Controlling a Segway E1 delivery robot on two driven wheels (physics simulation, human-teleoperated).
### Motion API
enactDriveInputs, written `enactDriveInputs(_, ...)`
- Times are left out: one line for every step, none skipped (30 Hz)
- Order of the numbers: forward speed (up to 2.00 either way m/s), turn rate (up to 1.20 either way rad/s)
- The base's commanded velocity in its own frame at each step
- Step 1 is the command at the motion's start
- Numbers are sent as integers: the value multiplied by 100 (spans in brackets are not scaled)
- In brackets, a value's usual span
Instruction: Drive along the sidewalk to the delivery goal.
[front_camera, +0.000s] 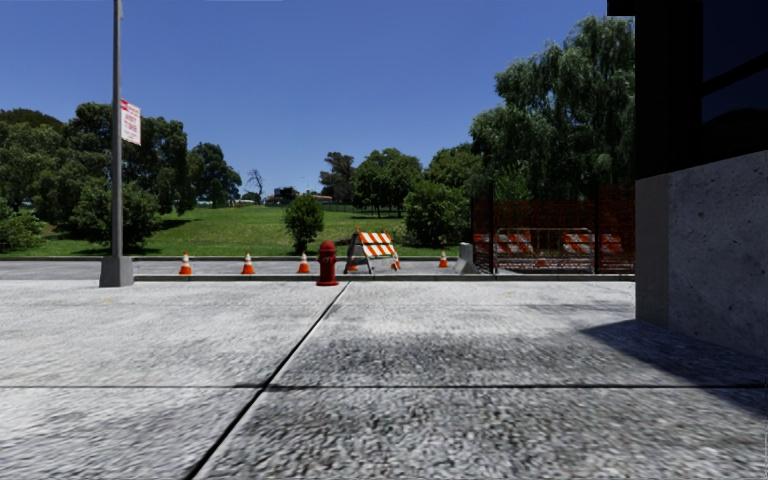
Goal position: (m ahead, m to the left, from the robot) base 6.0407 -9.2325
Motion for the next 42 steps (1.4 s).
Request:
enactDriveInputs(200,0)
enactDriveInputs(200,0)
enactDriveInputs(200,0)
enactDriveInputs(200,-2)
enactDriveInputs(200,-9)
enactDriveInputs(200,-9)
enactDriveInputs(200,-12)
enactDriveInputs(200,-13)
enactDriveInputs(200,-14)
enactDriveInputs(200,-14)
enactDriveInputs(200,-17)
enactDriveInputs(200,-21)
enactDriveInputs(200,-24)
enactDriveInputs(200,-29)
enactDriveInputs(200,-29)
enactDriveInputs(200,-31)
enactDriveInputs(200,-31)
enactDriveInputs(200,-31)
enactDriveInputs(200,-31)
enactDriveInputs(200,-31)
enactDriveInputs(200,-32)
enactDriveInputs(200,-43)
enactDriveInputs(200,-56)
enactDriveInputs(200,-56)
enactDriveInputs(200,-60)
enactDriveInputs(200,-61)
enactDriveInputs(200,-61)
enactDriveInputs(200,-61)
enactDriveInputs(200,-61)
enactDriveInputs(200,-61)
enactDriveInputs(200,-61)
enactDriveInputs(200,-61)
enactDriveInputs(200,-61)
enactDriveInputs(200,-61)
enactDriveInputs(200,-61)
enactDriveInputs(200,-61)
enactDriveInputs(200,-61)
enactDriveInputs(200,-61)
enactDriveInputs(200,-61)
enactDriveInputs(200,-61)
enactDriveInputs(200,-61)
enactDriveInputs(200,-61)
